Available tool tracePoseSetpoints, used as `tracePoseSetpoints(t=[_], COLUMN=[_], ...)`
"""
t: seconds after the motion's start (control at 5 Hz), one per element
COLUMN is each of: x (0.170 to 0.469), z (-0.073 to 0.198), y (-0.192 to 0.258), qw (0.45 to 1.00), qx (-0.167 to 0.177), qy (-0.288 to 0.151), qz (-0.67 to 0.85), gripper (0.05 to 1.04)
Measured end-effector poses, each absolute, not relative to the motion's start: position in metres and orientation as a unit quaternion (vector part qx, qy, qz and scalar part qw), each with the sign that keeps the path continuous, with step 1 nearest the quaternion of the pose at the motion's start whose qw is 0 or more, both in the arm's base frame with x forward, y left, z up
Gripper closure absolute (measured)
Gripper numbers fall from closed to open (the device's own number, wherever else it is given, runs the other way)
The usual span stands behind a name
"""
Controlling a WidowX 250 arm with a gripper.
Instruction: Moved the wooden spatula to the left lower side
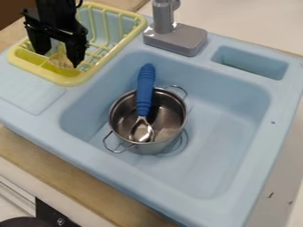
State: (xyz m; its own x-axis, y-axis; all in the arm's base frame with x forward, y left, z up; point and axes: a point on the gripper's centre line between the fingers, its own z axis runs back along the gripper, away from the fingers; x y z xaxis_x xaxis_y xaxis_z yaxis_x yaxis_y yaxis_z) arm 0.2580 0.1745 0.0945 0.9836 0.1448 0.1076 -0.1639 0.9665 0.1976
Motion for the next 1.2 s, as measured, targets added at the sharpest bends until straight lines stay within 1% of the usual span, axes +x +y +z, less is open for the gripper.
tracePoseSetpoints(t=[0.2,0.4,0.6,1.0,1.2], x=[0.2581,0.2561,0.2552,0.2535,0.2524], z=[0.092,0.0915,0.0911,0.0922,0.0938], y=[0.1722,0.1695,0.1672,0.1678,0.1688], qw=[0.99,0.99,0.991,0.992,0.992], qx=[0.108,0.11,0.099,0.095,0.101], qy=[-0.045,-0.035,-0.032,-0.028,-0.024], qz=[0.075,0.082,0.081,0.073,0.073], gripper=[0.127,0.39,0.632,0.642,0.643])
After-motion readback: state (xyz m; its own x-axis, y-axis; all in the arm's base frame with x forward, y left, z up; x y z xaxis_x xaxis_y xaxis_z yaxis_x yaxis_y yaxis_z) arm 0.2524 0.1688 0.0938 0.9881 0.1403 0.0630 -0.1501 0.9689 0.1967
